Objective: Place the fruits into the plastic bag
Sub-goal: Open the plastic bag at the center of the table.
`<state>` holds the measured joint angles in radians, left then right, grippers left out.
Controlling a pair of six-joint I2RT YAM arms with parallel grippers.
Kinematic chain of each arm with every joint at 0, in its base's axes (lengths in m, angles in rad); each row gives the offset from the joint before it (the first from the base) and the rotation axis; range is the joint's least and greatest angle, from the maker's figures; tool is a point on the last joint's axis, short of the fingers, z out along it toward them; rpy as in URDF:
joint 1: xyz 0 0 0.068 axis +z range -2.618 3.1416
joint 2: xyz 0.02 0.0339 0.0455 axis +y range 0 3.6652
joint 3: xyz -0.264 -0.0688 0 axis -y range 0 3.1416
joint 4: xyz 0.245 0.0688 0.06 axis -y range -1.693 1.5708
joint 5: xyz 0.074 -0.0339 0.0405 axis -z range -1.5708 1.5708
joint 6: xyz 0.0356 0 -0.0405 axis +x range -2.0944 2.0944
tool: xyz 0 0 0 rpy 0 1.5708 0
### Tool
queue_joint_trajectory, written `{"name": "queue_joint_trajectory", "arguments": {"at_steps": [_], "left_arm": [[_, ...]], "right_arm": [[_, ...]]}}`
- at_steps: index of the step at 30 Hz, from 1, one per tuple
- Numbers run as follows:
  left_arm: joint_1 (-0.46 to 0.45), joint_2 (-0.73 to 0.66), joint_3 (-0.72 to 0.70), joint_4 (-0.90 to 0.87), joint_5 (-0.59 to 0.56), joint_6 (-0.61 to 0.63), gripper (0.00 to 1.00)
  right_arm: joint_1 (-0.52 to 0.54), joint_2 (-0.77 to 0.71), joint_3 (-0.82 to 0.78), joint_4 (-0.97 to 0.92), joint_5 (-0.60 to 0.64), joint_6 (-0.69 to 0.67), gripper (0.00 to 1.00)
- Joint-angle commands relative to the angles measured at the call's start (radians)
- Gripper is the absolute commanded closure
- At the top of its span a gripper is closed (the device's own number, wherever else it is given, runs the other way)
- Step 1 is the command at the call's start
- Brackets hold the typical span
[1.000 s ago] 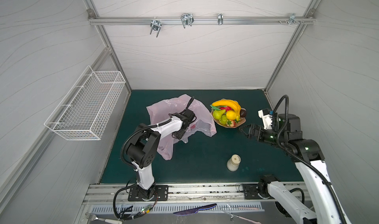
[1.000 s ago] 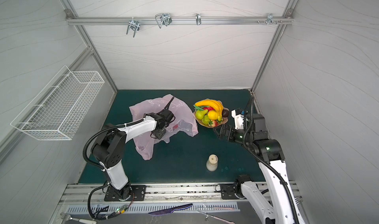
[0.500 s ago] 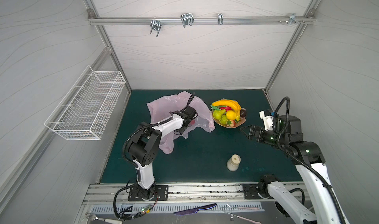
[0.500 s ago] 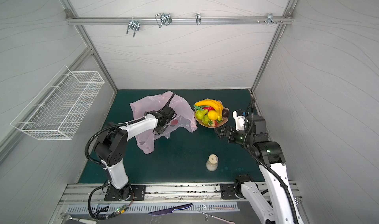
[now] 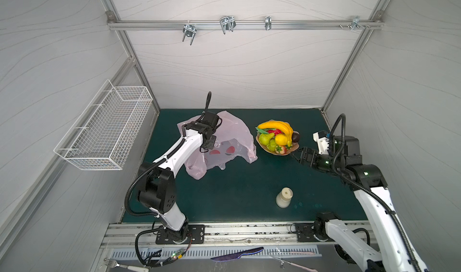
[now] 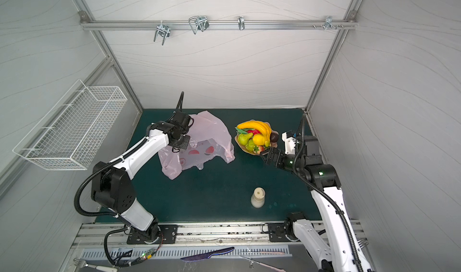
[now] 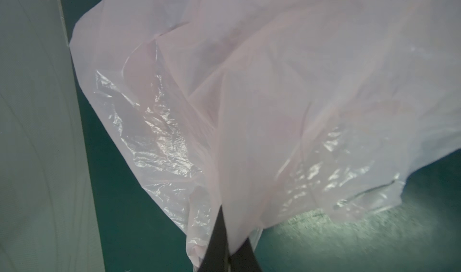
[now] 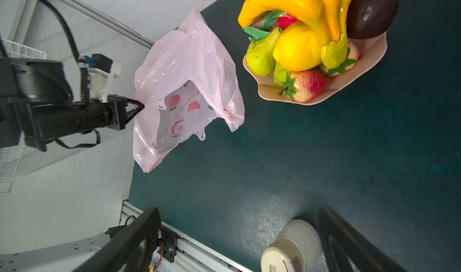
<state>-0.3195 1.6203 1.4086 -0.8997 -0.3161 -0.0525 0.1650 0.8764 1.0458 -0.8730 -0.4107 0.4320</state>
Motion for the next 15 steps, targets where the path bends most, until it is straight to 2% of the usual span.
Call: {"name": "queue_joint_trajectory", "arguments": {"at_steps": [1,3,6,15], "left_arm": [[0.042,-0.064,0.061,-0.083,0.141,-0.083,1.00],[0.054,-0.087,0.081,-0.119,0.187,-0.104,1.00],[0.062,-0.113,0.110,-0.167,0.232,-0.142,1.00],[0.126,-0.183,0.149,-0.210,0.408,-0.276,1.00]], "right_arm": [[-0.007,0.070,0.028,-0.003,-0.073,0.017,0.01],[-0.005,0.106,0.038,0.002,-0.096,0.012,0.01],[-0.012,0.164,0.066,-0.034,-0.040,-0.017,0.01],[-0.062,0.406,0.225,-0.090,0.021,-0.144,0.01]]}}
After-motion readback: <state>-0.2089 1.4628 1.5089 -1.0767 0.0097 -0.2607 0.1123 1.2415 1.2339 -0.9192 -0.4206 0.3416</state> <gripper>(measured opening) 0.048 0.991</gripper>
